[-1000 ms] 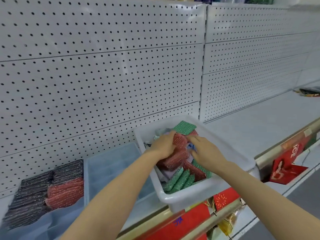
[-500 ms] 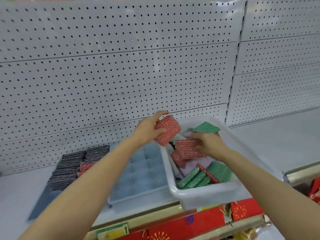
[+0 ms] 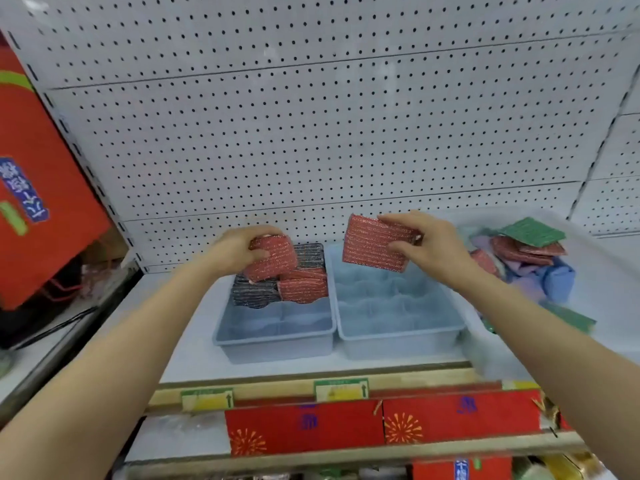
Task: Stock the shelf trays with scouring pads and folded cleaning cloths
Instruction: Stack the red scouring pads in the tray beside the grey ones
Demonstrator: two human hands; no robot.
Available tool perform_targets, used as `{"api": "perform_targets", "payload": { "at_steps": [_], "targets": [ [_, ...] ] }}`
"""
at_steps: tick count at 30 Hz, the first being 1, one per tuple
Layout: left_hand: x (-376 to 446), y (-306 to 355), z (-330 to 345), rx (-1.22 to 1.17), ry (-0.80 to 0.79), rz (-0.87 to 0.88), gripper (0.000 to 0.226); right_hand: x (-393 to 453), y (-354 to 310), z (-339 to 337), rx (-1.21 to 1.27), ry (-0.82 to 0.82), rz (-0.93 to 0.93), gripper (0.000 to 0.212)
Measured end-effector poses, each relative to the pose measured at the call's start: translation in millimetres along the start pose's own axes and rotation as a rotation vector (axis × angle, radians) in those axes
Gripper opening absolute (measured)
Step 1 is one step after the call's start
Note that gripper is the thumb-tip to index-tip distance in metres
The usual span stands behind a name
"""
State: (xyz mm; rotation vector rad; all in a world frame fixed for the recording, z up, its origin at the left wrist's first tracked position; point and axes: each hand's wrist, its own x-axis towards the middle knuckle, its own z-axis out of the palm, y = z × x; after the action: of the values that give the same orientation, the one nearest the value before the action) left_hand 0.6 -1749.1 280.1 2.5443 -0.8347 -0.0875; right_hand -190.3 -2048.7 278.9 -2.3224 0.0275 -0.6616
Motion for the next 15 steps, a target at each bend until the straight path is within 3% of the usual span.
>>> {"api": "perform_targets", "payload": {
  "at_steps": [3,9,15],
  "targets": [
    [-7,-47,17,0.059,-0.083,-0.040,0.045,-1,-14,43,0.042,-0.033,0.022,0.048],
    [-12,-80,49,0.117,-0.139,0.144,0.049,-14,-26,101,0.048,-0.109,0.072,0.047],
    [-16,-102,82,0.268,-0.024,0.335,0.065,-18,-31,141,0.044,-0.106,0.077,0.053]
  ]
}}
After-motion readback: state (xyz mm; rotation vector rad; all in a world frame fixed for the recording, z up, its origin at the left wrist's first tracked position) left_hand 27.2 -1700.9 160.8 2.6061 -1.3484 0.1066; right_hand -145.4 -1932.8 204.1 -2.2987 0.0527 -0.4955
